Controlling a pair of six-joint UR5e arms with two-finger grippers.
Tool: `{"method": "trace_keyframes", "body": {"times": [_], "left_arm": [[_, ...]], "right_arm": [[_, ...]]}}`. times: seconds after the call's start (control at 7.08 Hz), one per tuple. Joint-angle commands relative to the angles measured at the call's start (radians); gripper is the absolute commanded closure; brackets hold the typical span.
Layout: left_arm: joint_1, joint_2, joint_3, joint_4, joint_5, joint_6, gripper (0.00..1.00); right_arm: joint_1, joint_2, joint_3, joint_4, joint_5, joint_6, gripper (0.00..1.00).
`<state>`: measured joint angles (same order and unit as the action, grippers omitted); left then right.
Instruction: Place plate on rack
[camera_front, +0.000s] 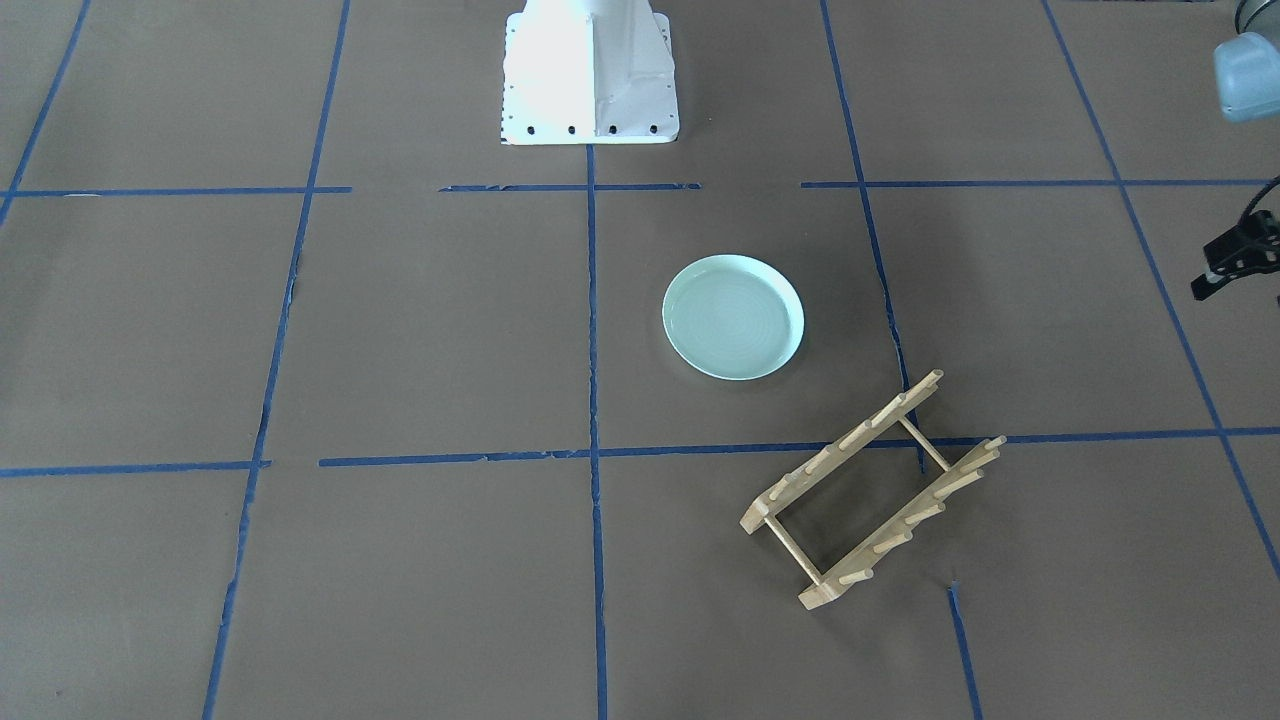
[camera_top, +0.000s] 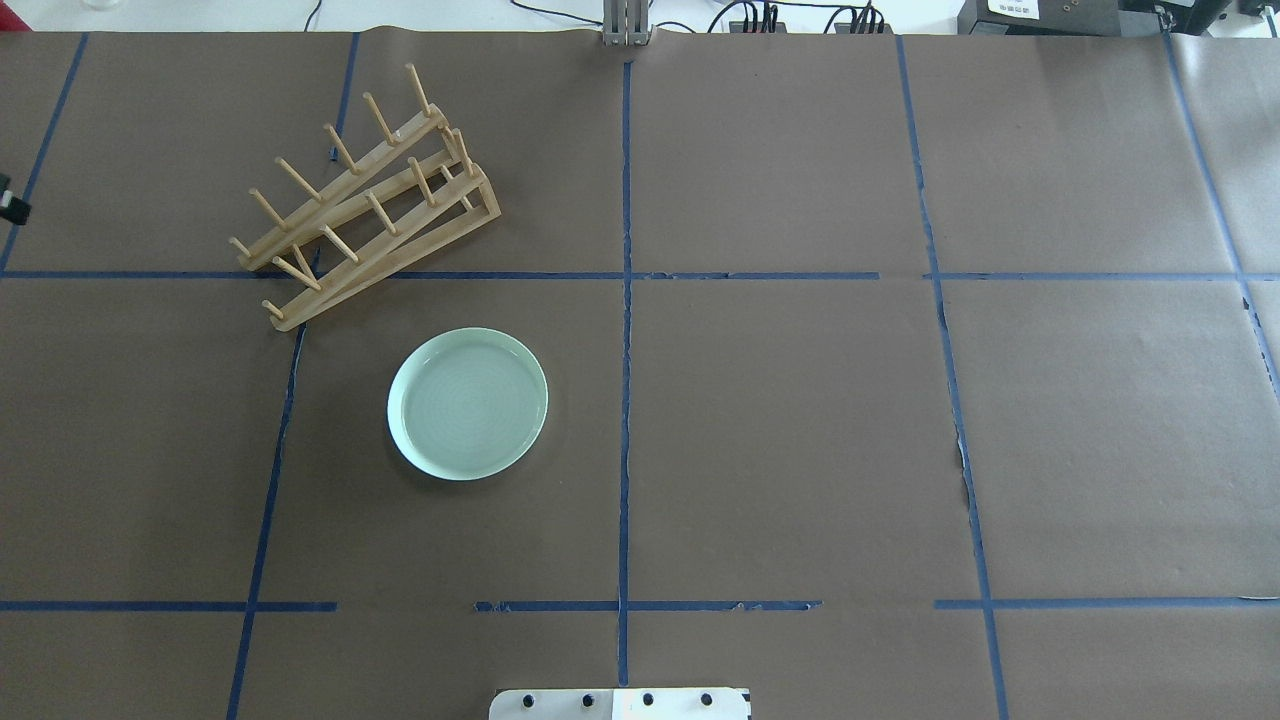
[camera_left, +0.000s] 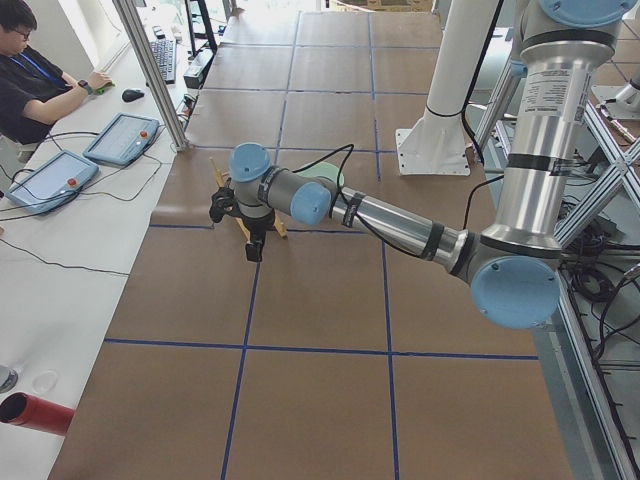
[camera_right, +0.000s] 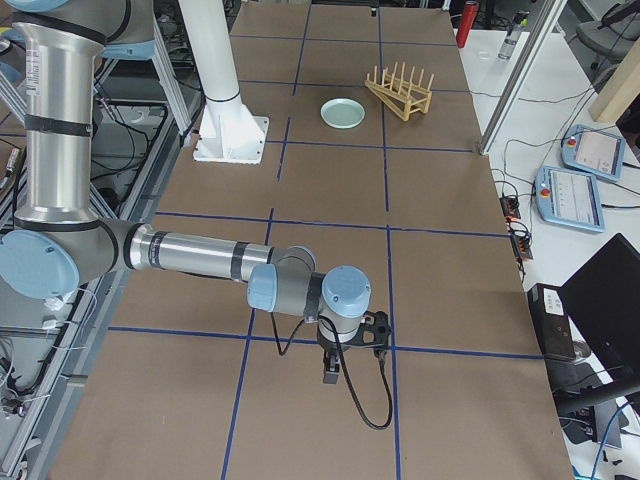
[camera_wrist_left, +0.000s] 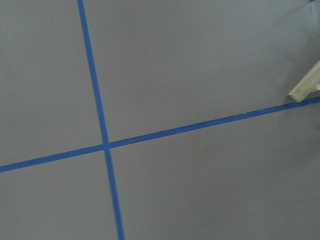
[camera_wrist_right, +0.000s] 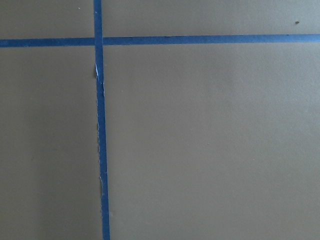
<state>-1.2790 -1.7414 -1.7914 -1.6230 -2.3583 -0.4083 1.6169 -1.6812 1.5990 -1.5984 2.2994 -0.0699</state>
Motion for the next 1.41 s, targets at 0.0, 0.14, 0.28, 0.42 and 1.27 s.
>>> {"method": "trace_keyframes", "body": {"times": [0.0,0.14,0.28,0.42,1.27], "left_arm": [[0.159,-0.157,-0.006,0.008,0.08,-0.351,0.0],[0.225,-0.227,-0.003,0.026,0.109,-0.506,0.0],[0.31,-0.327,0.015,0.108,0.151,-0.635,0.0],[0.389,-0.431,0.032,0.2,0.204,-0.721,0.0],[0.662,-0.707,0.43,0.189,0.343,-0.983,0.11]], "right_arm": [[0.0,0.0,-0.001,0.0,0.0,-0.001,0.0],[0.001,0.0,-0.001,0.0,0.0,0.001,0.0],[0.001,0.0,0.001,0.0,0.0,0.001,0.0],[0.001,0.0,0.001,0.0,0.0,-0.001,0.0],[0.001,0.0,0.001,0.0,0.0,-0.001,0.0]]}}
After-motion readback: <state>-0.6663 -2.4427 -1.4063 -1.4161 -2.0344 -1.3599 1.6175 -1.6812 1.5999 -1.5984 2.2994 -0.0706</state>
